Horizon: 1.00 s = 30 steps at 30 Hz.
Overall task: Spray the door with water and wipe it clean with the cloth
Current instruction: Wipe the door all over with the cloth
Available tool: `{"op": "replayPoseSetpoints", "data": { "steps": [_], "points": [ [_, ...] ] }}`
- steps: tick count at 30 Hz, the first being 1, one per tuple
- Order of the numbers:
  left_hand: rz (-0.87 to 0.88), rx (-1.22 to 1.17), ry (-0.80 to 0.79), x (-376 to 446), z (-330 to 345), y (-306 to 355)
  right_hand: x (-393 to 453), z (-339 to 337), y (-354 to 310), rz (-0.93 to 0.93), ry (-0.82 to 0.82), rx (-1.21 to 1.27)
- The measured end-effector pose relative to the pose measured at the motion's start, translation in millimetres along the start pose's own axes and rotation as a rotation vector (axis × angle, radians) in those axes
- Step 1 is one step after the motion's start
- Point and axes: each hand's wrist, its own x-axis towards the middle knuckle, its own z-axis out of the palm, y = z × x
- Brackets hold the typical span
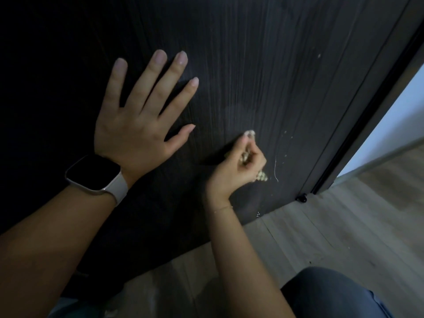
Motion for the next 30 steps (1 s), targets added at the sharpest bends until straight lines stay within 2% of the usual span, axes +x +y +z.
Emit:
{"op": "replayPoseSetpoints", "data": {
  "steps": [2,5,7,10,13,15,19,21,22,24,27,30],
  "points": [
    [-0.001,-0.004,0.001,0.0,0.1,0.2,-2.8,2.2,10.3,-0.153,-0.062,-0.035],
    [-0.003,0.006,0.014,0.1,0.1,0.8,9.0,-3.3,18.5,-0.23,-0.112,-0.087],
    [0.0,0.005,0.012,0.3,0.2,1.2,32.6,-14.7,30.2,-0.163,0.008,-0.075],
    [-0.001,0.003,0.013,1.0,0.8,0.4,63.8,-29.4,39.0,0.097,0.281,-0.02],
    [-0.002,0.0,0.024,0.7,1.4,-0.6,72.7,-34.4,40.1,0.166,0.37,-0.025],
    [0.001,-0.002,0.027,0.7,0.9,-0.7,60.8,-21.7,29.7,0.083,0.292,-0.05],
    [0.005,-0.009,0.029,1.3,-1.2,0.6,16.9,9.3,1.7,-0.324,-0.123,-0.076],
    [0.001,-0.015,0.025,1.7,-1.9,0.8,6.3,13.7,-7.6,-0.431,-0.295,-0.091],
    [-0.002,-0.018,0.022,1.8,-1.9,0.7,10.1,13.1,-9.4,-0.44,-0.327,-0.098],
    [-0.004,-0.008,0.024,1.4,-1.5,0.6,34.7,10.0,-9.3,-0.342,-0.241,-0.098],
    [-0.002,-0.005,0.033,1.0,-1.1,0.7,94.9,5.8,-8.1,-0.055,0.073,0.027],
    [-0.006,-0.016,0.036,1.7,-1.0,1.5,124.7,-0.9,-7.0,0.036,0.18,0.076]
  ]
}}
